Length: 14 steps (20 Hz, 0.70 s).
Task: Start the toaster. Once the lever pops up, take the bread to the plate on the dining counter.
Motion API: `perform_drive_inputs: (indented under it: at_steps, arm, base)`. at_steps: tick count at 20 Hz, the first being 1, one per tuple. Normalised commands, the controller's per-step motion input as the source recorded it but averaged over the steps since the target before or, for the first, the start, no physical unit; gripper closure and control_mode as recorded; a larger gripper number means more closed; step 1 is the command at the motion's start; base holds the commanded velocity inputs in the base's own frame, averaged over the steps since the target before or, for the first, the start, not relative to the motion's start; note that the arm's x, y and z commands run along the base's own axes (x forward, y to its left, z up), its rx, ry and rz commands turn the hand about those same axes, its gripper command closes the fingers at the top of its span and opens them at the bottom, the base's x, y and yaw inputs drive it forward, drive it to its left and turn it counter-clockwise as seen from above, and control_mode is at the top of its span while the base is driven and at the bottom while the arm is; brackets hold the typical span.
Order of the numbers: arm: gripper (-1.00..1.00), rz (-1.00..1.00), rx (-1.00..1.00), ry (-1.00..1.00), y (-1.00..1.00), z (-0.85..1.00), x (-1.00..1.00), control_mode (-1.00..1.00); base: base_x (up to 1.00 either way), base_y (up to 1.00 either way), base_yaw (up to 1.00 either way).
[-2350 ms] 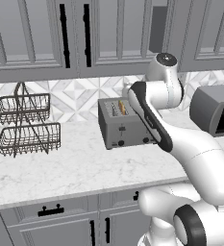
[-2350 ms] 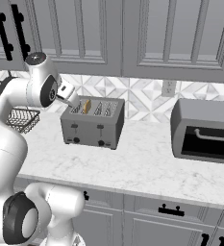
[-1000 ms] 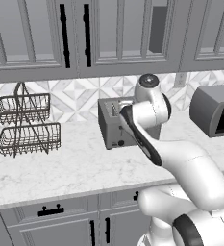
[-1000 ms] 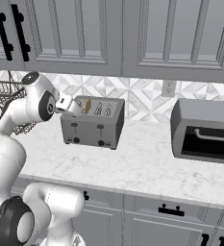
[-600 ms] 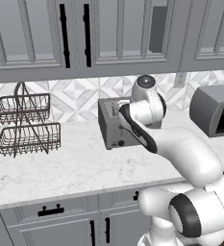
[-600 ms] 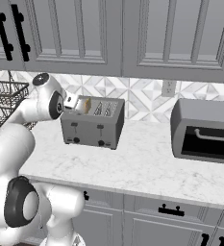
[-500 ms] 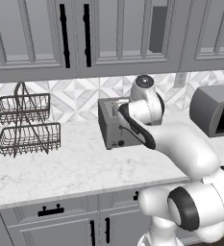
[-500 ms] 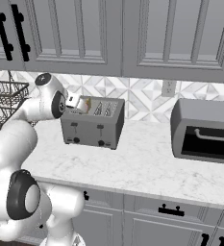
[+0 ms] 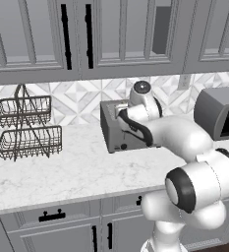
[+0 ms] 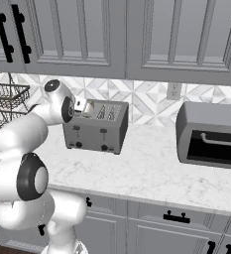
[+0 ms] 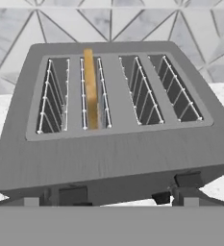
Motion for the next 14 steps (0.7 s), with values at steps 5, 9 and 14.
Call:
perform_drive_inputs:
  at_steps: [5,9,14]
  arm:
    - [-1.0,0.0,0.0,0.0,0.01,-0.25,0.39,-1.0]
    - [-1.0,0.0,0.0,0.0,0.01,-0.17,0.38,-1.0]
    - [-1.0,0.0,0.0,0.0,0.01,-0.12,0.38,-1.0]
  base:
    - [0.0,0.0,0.0]
    - [0.0,0.0,0.0]
    - [0.0,0.0,0.0]
